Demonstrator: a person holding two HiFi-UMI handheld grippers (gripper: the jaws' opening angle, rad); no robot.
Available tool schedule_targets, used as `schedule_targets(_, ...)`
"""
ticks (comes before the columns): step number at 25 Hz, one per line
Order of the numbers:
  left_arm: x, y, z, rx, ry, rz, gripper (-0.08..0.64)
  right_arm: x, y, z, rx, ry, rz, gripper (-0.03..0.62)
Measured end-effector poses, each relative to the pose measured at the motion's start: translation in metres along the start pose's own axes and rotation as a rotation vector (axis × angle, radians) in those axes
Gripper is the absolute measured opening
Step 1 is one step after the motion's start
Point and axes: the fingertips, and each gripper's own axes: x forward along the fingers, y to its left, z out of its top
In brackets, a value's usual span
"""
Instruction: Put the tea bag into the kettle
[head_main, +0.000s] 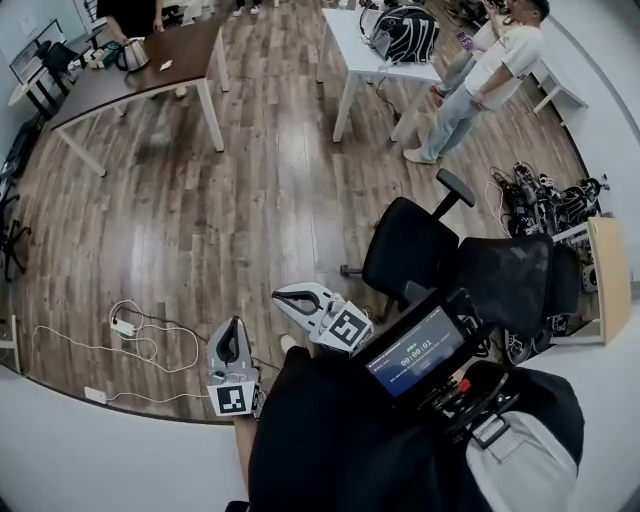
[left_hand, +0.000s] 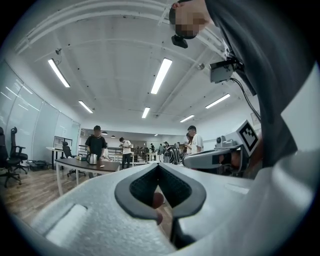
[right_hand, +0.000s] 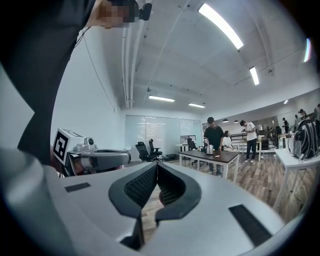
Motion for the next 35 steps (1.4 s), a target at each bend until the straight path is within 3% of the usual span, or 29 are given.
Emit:
schedule_targets(5,0.0,0.023,-0.004,-0.011,-0.008,-0.027,0.002,0.023,0.0,-0.004,-0.016,0.013,-0.019,0.005)
schedule_targets(11,0.034,0.044,-0.006,-0.003,0.011,-0.029,0.002,0.043,-0.033,-0.005,-0.024,0.022,-0.009,0.006)
schedule_targets(17,0.101,0.062,-0.02,0.025,0.089,-0.026,0.002,0.074,-0.09,-0.015,-0.004,0.011,0.014,0.005)
schedule_targets(22,0.172,0.088,-0.015,0.052,0.125,0.016,0.002,0.104,-0.162,-0.008,0.004,-0.033,0.015,0.005)
schedule_targets(28,0.236,0.1,-0.015,0.057,0.102,-0.025,0.002,0.128,-0.236,-0.008,0.022,-0.044,-0.003,0.006)
schedule_targets(35,0.269,0.135,-0.028,-0.005,0.138,-0.047,0.002,0.17,-0.262,-0.016,0.057,0.008,-0.001,0.006)
